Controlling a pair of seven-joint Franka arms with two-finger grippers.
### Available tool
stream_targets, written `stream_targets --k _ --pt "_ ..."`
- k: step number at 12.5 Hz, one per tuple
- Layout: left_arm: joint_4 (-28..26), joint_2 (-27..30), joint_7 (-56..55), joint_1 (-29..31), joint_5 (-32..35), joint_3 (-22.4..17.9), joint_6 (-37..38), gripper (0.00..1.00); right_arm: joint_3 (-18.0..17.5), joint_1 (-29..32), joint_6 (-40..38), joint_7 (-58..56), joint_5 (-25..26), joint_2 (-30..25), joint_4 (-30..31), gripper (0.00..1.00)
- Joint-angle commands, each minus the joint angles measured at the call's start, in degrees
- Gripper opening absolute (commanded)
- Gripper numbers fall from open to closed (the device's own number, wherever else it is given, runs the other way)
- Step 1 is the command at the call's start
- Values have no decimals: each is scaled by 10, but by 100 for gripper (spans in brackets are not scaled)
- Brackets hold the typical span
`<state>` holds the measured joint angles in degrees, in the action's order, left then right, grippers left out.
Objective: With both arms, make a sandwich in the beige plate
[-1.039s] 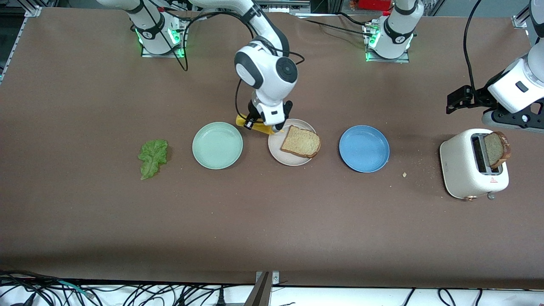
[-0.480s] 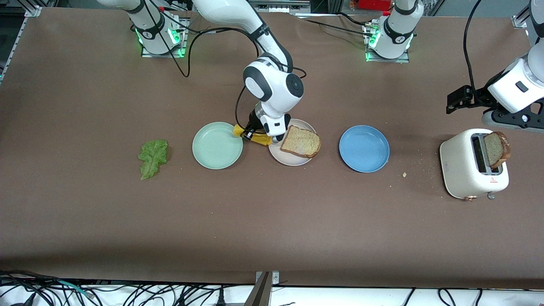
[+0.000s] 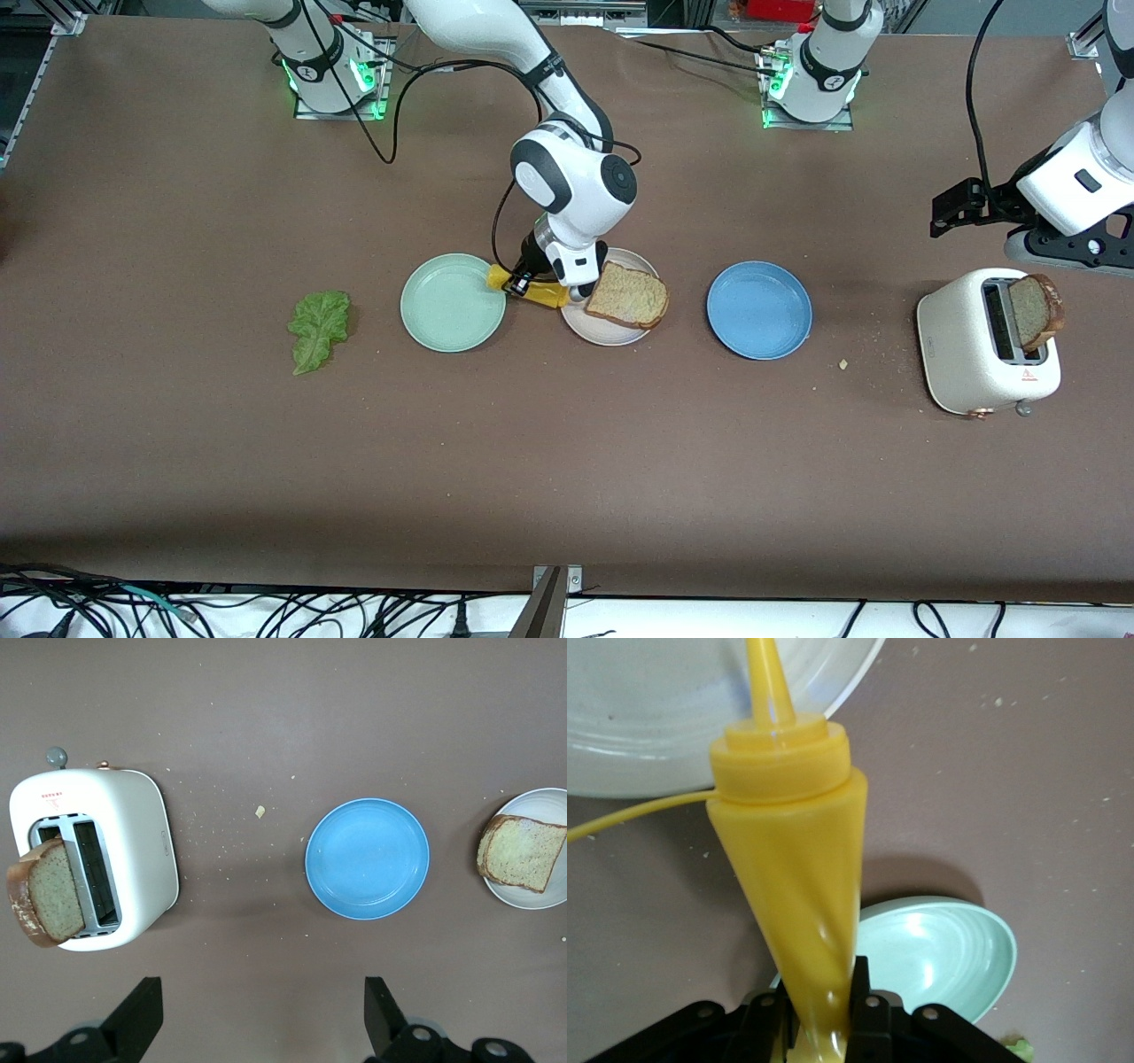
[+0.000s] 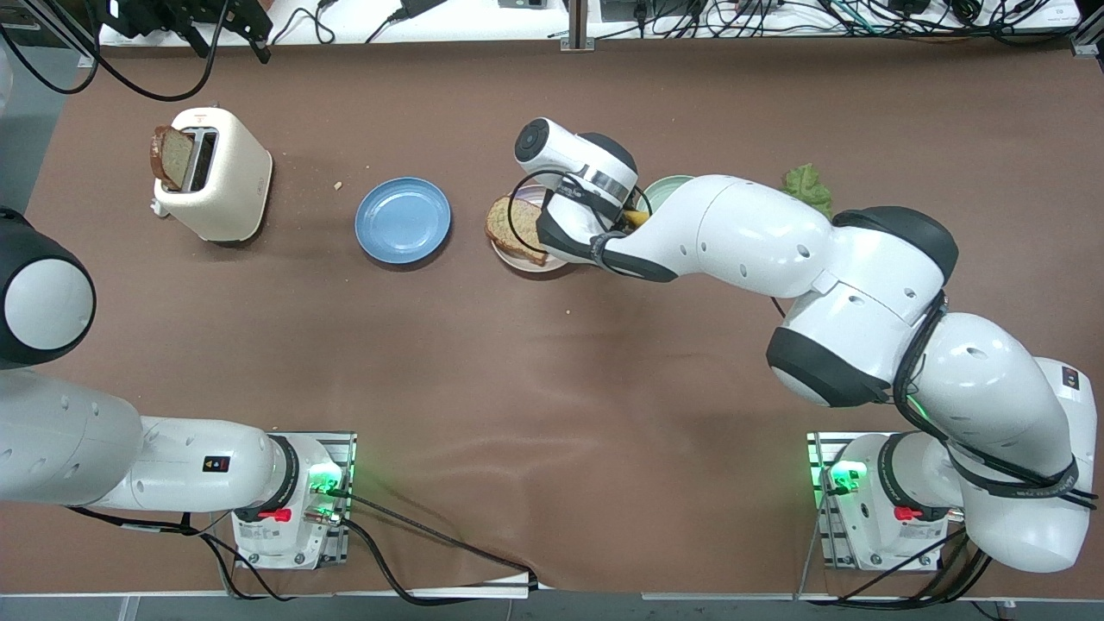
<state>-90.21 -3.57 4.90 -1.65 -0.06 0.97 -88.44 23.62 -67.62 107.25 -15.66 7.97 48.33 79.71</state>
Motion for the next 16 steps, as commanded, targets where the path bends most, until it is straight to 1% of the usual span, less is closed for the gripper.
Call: stream_targets --k 1,2,3,6,7,8,10,12,13,14,16 --pt "6 3 2 1 1 0 11 100 9 -4 -19 -5 4 0 -21 0" --pt "6 3 2 1 1 0 11 100 5 4 -16 -5 2 -9 -21 0" --pt "6 3 2 1 1 0 11 100 -4 25 -13 -10 -3 -23 -18 0" --pt "6 3 2 1 1 0 11 100 -47 101 2 -57 -66 -87 -1 0" --pt "6 3 2 1 1 0 11 100 -77 138 10 -70 -76 -118 14 0" --pt "6 3 2 1 1 0 11 100 -122 191 16 -89 -78 -149 29 0" --pt "6 3 2 1 1 0 11 100 -235 329 19 -149 -79 -197 57 0" --pt "6 3 2 1 1 0 11 100 -333 461 17 -217 -86 -219 67 0" --pt "6 3 2 1 1 0 11 100 -376 520 12 -264 -87 -219 67 0" --pt "6 3 2 1 1 0 10 100 -399 563 10 -315 -98 -219 68 0" --pt "6 3 2 1 1 0 11 100 -415 634 11 -409 -164 -221 88 0"
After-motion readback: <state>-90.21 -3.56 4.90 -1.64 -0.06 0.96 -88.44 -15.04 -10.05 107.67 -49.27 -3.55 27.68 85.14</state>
